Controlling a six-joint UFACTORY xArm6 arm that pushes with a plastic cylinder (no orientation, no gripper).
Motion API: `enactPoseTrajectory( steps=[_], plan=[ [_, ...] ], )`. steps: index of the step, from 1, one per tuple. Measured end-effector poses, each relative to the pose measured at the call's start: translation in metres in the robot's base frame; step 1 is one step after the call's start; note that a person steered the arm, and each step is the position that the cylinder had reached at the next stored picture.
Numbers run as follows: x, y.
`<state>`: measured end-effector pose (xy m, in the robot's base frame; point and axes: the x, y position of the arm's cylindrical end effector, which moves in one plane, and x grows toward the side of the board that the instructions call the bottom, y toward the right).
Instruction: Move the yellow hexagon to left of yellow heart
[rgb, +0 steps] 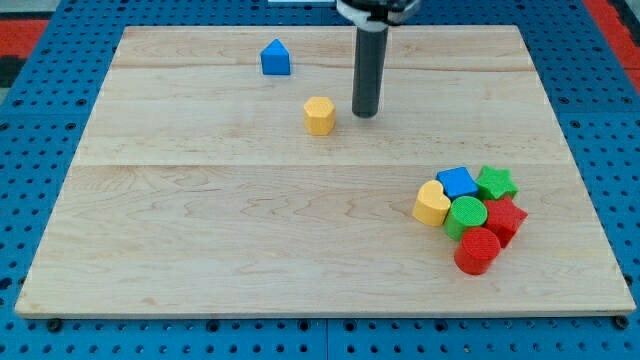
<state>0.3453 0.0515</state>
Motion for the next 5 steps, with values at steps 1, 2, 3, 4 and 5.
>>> enactPoseTrajectory(
  steps=[1, 2, 3, 4, 5],
  plan=[
    [0.003, -0.041],
    [0.02, -0.077],
    [0.027, -0.107],
    [0.038, -0.126],
    [0.054, -0.104]
  ],
)
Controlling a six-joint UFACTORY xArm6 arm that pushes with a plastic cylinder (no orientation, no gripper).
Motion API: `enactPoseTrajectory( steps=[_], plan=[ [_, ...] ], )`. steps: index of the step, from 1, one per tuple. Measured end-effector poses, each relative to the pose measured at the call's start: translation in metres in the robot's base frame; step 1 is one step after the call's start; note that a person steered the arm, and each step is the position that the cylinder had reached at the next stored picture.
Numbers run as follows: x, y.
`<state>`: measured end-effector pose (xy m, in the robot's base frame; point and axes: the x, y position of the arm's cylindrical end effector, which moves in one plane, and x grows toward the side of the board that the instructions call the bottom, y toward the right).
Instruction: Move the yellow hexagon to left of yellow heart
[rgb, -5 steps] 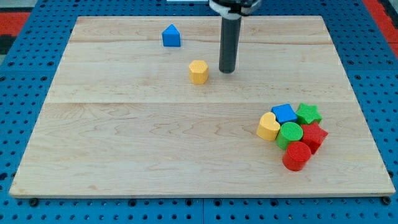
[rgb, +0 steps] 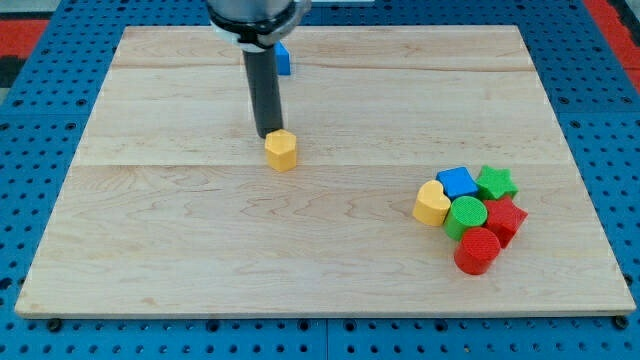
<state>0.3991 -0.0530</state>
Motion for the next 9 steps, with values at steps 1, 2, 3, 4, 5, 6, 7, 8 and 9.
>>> enactPoseTrajectory(
  steps=[1, 2, 3, 4, 5, 6, 7, 8, 9],
  plan=[
    [0.023, 0.012],
    [0.056, -0.006],
    [0.064, 0.007],
    [0.08, 0.02],
    [0.113, 0.002],
    [0.12, 0.025],
    [0.099, 0.055],
    [0.086, 0.077],
    [0.086, 0.104]
  ],
)
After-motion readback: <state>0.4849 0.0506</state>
